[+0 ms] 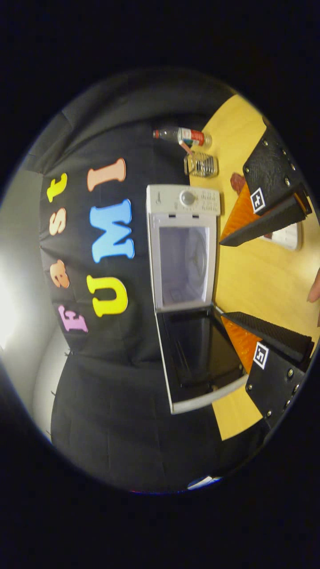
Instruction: Open the microwave, put the food inside, and close the microwave door.
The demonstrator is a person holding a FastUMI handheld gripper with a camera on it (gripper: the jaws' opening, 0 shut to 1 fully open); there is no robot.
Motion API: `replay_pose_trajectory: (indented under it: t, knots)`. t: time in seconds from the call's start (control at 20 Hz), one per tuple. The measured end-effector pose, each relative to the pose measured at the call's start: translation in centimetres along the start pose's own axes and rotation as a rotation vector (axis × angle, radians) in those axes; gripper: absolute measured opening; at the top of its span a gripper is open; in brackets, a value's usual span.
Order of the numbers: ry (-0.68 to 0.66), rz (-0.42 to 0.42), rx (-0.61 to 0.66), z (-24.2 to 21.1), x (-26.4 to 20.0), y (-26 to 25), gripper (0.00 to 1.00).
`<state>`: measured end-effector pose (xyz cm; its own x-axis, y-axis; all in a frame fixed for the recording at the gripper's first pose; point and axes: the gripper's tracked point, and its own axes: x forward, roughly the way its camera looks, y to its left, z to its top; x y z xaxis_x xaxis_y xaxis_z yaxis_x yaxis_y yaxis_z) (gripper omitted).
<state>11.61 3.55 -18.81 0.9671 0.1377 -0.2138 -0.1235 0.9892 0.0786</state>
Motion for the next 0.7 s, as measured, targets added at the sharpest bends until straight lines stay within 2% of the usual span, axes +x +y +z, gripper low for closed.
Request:
replay_pose_trajectory:
  t: [0.1,0.35,0.5,0.65,0.7]
  knots:
    - [0.012,-0.085,-0.001,-0.3,0.7,-4.1,0.93]
    - [0.076,-0.189,0.089,-3.2,2.6,-10.8,0.95]
    - [0.135,-0.183,0.206,-6.0,4.3,-12.5,0.95]
    - [0.181,-0.087,0.385,-7.8,5.3,-11.6,0.92]
    - [0.183,-0.055,0.442,-8.0,5.6,-11.1,0.89]
